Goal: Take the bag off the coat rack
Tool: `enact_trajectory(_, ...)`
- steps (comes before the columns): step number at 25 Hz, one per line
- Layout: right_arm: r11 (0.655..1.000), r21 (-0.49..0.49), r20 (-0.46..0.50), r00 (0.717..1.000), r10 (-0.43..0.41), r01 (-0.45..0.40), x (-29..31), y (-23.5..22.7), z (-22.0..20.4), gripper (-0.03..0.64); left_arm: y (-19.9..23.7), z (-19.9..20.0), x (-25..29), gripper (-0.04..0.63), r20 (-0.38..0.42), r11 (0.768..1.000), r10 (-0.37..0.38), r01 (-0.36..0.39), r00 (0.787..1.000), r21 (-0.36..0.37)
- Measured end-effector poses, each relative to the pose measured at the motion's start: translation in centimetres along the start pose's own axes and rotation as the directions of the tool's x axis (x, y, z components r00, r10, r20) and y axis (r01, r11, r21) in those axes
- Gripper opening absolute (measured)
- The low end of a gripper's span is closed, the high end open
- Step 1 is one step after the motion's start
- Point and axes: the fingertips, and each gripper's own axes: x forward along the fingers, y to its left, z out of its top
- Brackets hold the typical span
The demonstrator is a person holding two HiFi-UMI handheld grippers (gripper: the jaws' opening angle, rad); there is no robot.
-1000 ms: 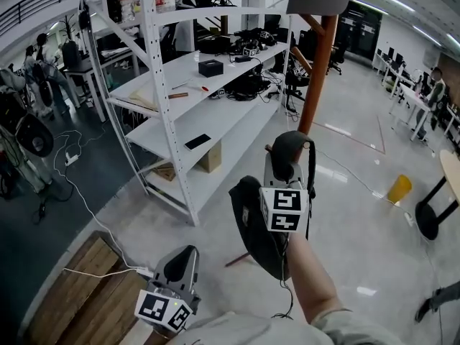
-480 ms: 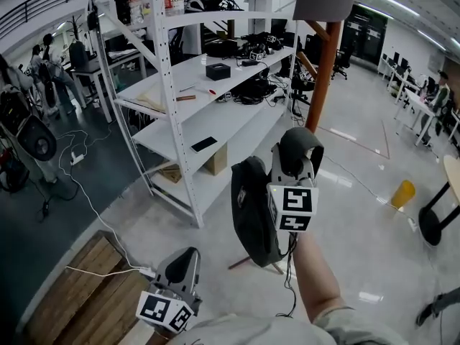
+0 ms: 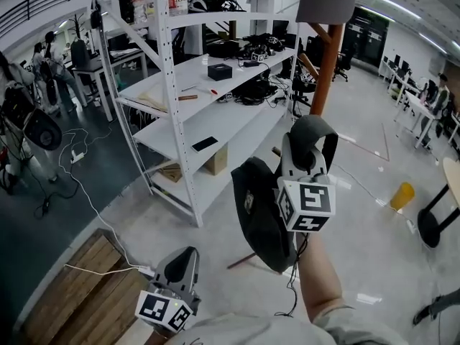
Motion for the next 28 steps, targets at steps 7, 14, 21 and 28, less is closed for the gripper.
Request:
enact_trajectory(7, 0.996, 0.065, 0.059, 0.997, 0.052, -0.056, -3.4, 0.4, 2.8, 0.035, -1.3, -0.1, -0.1, 0.028, -0.001, 1.0, -0.023, 0.023, 1.0, -0.006)
enact_trajectory(14, 0.986, 0.131, 0.116, 0.989, 0.089, -0.104, -8.2, -0.6, 5.2, 0.035, -2.5, -0.2, 0.4, 0.028, -0.008, 0.999, -0.054, 0.054, 0.999, 0.0)
enact_trajectory(21, 0.977, 0.182, 0.122, 0.989, 0.086, -0.108, -13.5, -2.5, 5.4, 0.035, -4.7, 0.2, 2.6, 0.028, 0.01, 0.992, -0.125, 0.125, 0.992, 0.009)
enact_trajectory(28, 0.987, 0.148, 0.089, 0.995, 0.045, -0.058, -18.5, -4.5, 5.7, 0.035, -7.6, -0.1, 4.0, 0.028, -0.002, 0.98, -0.197, 0.197, 0.98, 0.013)
